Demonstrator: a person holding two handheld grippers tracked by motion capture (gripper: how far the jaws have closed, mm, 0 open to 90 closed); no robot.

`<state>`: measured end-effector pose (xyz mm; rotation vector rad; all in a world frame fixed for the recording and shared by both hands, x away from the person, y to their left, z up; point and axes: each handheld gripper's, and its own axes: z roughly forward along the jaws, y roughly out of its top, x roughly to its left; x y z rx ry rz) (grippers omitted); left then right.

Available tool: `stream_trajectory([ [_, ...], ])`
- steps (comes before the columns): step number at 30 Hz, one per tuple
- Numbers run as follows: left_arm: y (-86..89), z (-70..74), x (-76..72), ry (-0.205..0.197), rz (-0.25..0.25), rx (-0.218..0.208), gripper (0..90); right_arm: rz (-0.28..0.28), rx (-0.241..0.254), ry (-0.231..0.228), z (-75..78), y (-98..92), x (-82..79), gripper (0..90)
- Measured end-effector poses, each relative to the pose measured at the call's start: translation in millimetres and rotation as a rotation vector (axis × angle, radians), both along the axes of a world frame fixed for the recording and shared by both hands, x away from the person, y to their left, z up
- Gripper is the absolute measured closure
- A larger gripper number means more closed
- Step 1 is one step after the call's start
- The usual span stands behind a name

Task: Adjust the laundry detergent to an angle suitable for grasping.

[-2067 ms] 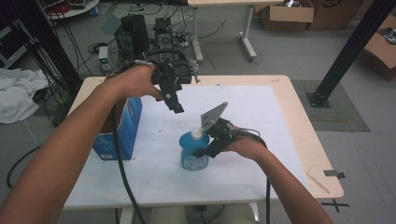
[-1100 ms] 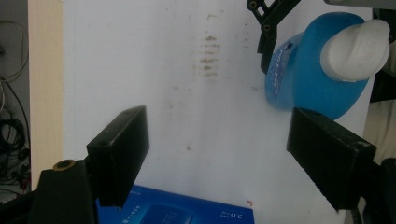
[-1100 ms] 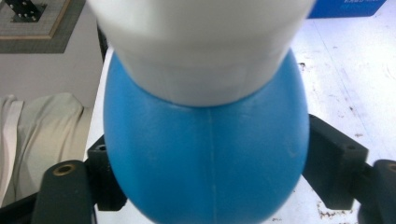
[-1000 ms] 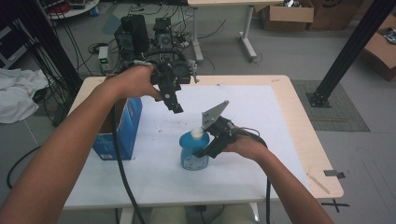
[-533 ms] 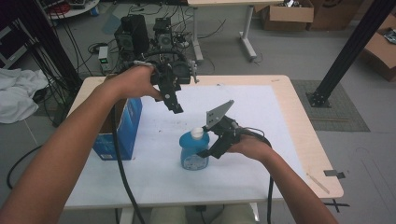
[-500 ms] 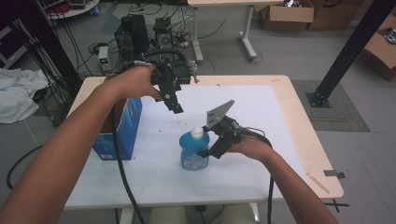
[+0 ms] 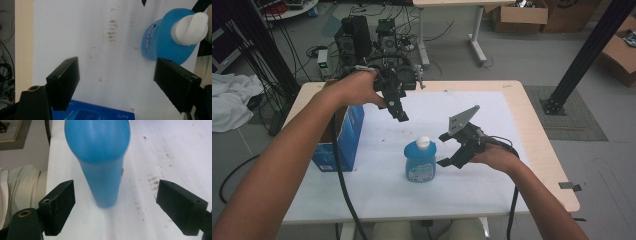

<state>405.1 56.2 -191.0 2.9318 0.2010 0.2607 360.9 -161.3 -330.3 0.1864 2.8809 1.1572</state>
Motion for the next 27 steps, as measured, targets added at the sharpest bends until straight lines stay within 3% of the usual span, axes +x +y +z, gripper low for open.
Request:
stream_trajectory([
  [5,-0.7,-0.3,-1.1,0.000,0.003,0.000,21.2,-0.033,-0.018,0.000,3.5,-13.6,-2.3,15.5],
  [10,-2.5,0.4,-2.2,-0.002,0.002,-0.002,21.2,-0.066,-0.068,0.005,7.4,-34.4,-5.7,15.6],
  [11,-3.2,0.2,-2.4,-0.002,0.001,-0.001,21.2,-0.080,-0.099,0.011,8.6,-44.9,-6.6,15.6],
  [16,-5.4,0.2,-3.3,-0.003,0.007,-0.001,21.2,-0.109,-0.135,0.018,11.1,-61.3,-8.2,15.6],
  [22,-5.4,0.4,-5.5,-0.009,0.015,-0.002,21.3,-0.147,-0.230,0.025,16.3,-85.5,-12.4,15.8],
  [27,-4.0,0.7,-6.1,-0.012,0.019,-0.006,21.3,-0.174,-0.252,0.031,20.7,-97.3,-12.2,15.8],
])
